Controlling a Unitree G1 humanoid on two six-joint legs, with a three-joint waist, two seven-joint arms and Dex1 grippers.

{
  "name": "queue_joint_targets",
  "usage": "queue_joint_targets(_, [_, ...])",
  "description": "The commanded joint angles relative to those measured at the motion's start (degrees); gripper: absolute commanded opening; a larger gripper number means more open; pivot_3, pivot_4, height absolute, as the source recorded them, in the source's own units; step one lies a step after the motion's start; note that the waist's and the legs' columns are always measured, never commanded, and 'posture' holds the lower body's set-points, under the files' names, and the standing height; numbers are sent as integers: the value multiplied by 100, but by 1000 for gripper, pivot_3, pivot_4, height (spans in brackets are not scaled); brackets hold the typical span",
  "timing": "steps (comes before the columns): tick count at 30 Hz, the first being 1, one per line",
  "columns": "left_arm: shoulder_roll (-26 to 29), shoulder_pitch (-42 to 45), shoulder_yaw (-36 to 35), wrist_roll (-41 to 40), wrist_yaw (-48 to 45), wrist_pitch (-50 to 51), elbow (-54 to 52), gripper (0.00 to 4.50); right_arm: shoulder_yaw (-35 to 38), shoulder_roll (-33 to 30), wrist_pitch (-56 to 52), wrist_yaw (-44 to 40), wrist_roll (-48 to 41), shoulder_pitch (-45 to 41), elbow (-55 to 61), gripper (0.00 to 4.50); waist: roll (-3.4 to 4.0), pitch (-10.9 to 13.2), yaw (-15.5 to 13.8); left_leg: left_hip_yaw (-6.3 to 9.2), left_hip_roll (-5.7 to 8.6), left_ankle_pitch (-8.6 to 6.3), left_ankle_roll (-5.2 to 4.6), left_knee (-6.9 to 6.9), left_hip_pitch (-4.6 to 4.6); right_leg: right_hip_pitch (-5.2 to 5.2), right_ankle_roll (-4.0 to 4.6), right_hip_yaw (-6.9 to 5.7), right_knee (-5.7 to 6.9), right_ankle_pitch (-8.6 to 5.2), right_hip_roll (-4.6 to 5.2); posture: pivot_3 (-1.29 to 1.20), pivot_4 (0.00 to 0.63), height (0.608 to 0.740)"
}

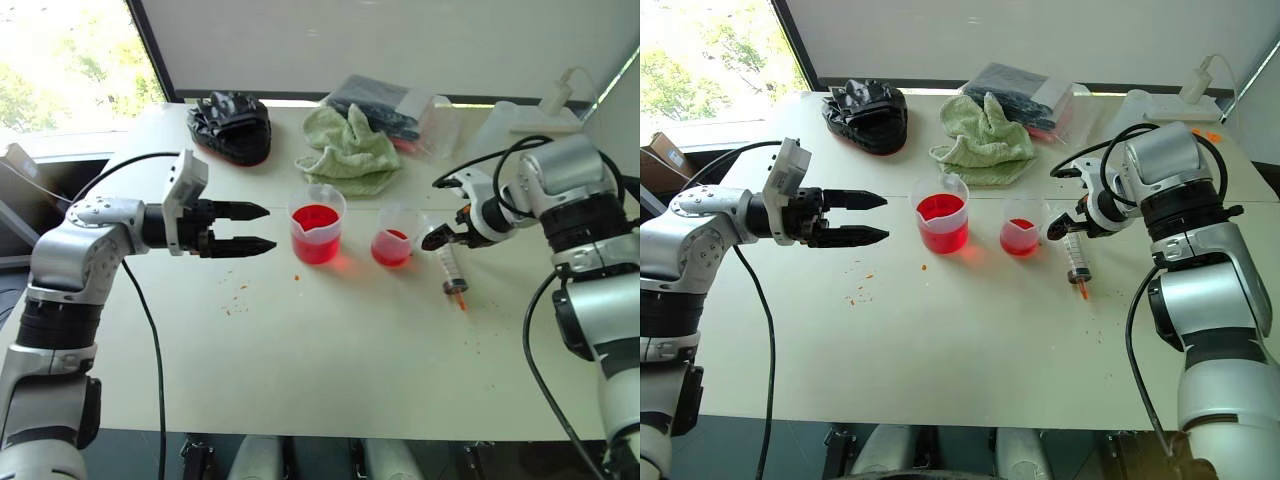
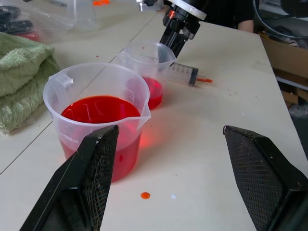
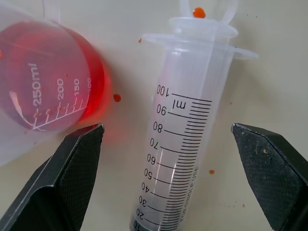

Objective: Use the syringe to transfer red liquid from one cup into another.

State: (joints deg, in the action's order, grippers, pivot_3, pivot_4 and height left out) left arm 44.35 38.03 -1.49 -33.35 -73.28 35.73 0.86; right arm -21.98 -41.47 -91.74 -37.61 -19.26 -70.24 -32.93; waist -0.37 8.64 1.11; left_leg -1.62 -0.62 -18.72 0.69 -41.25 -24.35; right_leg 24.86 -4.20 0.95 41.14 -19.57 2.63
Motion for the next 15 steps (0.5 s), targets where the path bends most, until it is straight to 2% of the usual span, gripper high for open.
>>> queue_joint_targets(1, [71,-6,-236,-131,41,-2,-202,3631,-84,18,-64,-54,-33,-115,66,4427,0,0,0,0,0,0,0,0,0,0,0,0,0,0,0,0,150,711])
queue_joint_targets(15, [82,-55,-208,-163,146,-28,-283,3631,-337,354,215,-34,265,-337,-647,4427,0,0,9,0,0,0,0,1,-1,2,0,-1,0,0,0,0,150,711])
